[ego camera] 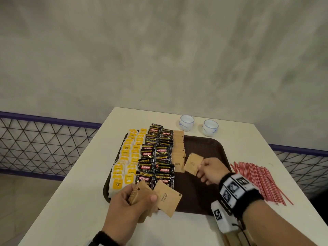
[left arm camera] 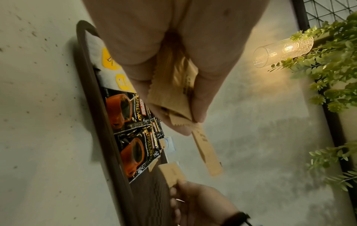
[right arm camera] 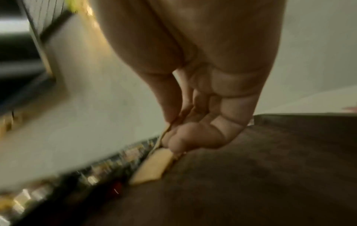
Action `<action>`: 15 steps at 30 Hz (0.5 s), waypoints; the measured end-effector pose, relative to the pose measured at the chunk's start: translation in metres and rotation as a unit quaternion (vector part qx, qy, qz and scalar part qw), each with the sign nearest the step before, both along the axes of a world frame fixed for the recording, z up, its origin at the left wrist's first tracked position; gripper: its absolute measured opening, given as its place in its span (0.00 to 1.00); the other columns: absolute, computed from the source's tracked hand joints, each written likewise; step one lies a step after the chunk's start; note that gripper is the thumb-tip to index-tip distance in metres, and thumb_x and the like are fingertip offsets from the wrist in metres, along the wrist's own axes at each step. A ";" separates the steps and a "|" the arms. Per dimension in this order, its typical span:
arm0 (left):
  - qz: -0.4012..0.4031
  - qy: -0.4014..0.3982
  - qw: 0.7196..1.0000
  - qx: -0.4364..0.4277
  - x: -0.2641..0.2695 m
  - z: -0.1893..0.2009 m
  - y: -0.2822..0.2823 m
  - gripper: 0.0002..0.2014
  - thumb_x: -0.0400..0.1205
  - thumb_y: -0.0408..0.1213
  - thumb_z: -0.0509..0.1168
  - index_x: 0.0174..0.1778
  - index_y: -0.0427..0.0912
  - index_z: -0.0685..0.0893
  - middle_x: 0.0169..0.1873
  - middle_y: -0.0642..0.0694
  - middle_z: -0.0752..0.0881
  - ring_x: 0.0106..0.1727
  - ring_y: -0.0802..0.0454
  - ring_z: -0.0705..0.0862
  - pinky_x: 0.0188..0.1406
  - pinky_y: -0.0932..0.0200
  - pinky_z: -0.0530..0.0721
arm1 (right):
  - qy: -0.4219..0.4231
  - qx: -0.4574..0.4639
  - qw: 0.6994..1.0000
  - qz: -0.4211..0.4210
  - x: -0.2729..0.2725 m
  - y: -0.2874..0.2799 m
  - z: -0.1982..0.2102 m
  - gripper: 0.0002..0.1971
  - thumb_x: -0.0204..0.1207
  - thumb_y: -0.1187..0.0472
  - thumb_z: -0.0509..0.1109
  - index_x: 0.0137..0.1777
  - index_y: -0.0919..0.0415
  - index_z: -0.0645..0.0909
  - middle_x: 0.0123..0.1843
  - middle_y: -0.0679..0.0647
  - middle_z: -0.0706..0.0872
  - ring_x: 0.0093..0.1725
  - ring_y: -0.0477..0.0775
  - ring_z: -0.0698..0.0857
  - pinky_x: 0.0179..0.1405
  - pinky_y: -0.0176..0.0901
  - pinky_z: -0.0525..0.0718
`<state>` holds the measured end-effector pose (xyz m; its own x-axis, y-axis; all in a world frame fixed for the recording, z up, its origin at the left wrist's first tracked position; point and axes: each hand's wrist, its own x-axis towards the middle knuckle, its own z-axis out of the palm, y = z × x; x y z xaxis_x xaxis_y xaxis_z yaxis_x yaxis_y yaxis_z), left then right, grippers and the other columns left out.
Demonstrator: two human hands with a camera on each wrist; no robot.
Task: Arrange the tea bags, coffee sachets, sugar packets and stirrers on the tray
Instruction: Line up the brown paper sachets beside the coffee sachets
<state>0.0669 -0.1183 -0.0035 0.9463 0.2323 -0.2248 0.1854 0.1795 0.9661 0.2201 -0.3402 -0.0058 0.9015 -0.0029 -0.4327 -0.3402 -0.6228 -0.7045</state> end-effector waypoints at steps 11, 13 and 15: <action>0.011 -0.008 1.000 0.005 -0.002 -0.008 0.016 0.15 0.53 0.38 0.80 0.34 0.40 0.90 0.29 0.41 0.89 0.27 0.54 0.86 0.26 0.60 0.85 | 0.140 -0.135 0.974 0.116 0.038 0.047 -0.007 0.11 0.86 0.60 0.59 0.42 0.61 0.75 0.35 0.52 0.80 0.22 0.47 0.80 0.25 0.37 0.74; 0.007 -0.010 1.000 0.007 -0.002 -0.008 0.015 0.13 0.57 0.35 0.81 0.35 0.37 0.89 0.29 0.41 0.89 0.27 0.54 0.86 0.25 0.60 0.84 | 0.094 -0.145 0.981 0.091 0.040 0.047 -0.016 0.09 0.83 0.59 0.63 0.43 0.63 0.80 0.33 0.54 0.83 0.23 0.49 0.80 0.22 0.37 0.75; 0.006 -0.012 1.000 0.008 -0.001 -0.006 0.012 0.10 0.63 0.27 0.81 0.36 0.33 0.88 0.26 0.43 0.88 0.25 0.57 0.84 0.22 0.66 0.82 | 0.053 -0.158 0.983 0.075 0.039 0.045 -0.020 0.09 0.81 0.59 0.66 0.41 0.62 0.81 0.32 0.55 0.85 0.25 0.50 0.81 0.21 0.37 0.76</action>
